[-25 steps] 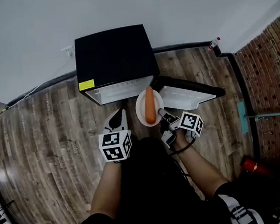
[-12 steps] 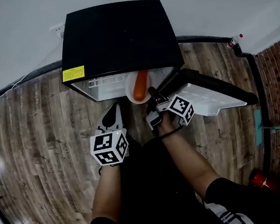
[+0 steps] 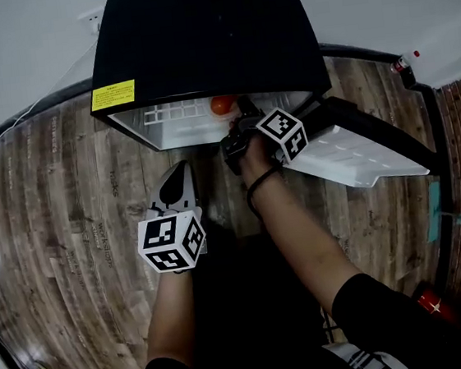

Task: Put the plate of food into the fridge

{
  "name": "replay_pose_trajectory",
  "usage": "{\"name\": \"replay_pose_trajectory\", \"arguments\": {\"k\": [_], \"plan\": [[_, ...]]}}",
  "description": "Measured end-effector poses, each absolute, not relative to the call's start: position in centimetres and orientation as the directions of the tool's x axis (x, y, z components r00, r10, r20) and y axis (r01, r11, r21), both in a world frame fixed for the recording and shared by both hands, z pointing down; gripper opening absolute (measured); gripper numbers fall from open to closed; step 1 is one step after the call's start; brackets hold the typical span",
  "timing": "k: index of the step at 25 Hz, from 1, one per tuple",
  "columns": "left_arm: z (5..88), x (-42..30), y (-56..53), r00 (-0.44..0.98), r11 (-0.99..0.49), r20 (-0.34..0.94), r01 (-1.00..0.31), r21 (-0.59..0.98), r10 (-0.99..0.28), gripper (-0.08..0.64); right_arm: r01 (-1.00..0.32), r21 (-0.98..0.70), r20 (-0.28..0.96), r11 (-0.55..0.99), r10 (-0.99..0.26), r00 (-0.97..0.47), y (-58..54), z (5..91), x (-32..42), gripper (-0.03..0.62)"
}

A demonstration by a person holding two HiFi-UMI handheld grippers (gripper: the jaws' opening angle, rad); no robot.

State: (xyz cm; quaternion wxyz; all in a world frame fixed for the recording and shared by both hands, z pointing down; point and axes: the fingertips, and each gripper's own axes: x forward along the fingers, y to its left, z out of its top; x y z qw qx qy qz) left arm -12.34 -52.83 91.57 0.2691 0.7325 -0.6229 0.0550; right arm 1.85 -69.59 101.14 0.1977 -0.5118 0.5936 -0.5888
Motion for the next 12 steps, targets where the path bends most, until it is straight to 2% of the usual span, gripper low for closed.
{"name": "replay_pose_trajectory", "arguments": {"k": [3, 6, 10, 12], "plan": [[92.3, -12.4, -52.4, 0.224, -0.080, 0.424, -0.940, 0.331, -0.878, -0.003, -0.483, -0.854, 0.401, -0.194, -0.836, -0.374, -70.3, 101.5, 1.7, 0.037], [92.7, -12.5, -52.3, 0.224, -0.074, 0.426, -0.937, 0.340, -0.876, -0.003, -0.648, -0.743, 0.460, -0.167, -0.830, -0.314, -70.8, 101.5, 1.7, 0.041], [92.8, -12.0, -52.1, 0.241, -0.087, 0.428, -0.933, 0.348, -0.871, -0.003, -0.916, -0.391, 0.523, -0.083, -0.840, -0.147, -70.5, 101.4, 2.4, 0.090], [92.6, -11.8, -52.1, 0.250, -0.099, 0.424, -0.932, 0.348, -0.870, -0.003, -0.979, -0.198, 0.496, -0.044, -0.866, -0.061, -70.5, 100.9, 2.8, 0.142]]}}
